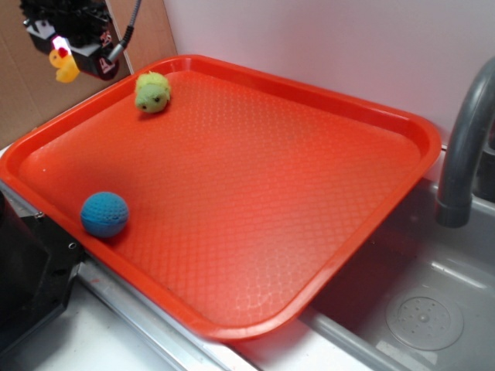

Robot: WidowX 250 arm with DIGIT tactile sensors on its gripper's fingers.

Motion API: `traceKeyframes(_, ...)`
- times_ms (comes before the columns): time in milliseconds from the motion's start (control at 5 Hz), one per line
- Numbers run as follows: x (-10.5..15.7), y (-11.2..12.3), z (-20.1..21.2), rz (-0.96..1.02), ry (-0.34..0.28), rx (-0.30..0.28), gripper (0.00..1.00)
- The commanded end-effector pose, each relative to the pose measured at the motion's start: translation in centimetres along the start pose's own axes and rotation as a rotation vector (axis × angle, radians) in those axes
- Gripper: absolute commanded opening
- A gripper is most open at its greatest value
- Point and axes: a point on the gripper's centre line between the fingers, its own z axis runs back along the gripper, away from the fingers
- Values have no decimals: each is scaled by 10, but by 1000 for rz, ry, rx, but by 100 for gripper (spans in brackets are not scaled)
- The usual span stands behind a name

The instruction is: Grab the yellow duck.

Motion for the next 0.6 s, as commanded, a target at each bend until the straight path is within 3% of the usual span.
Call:
traceKeyframes(0,6,-2,61,-49,-148,-50,0)
traceKeyframes(400,22,6,78,-40,-162,-61,0)
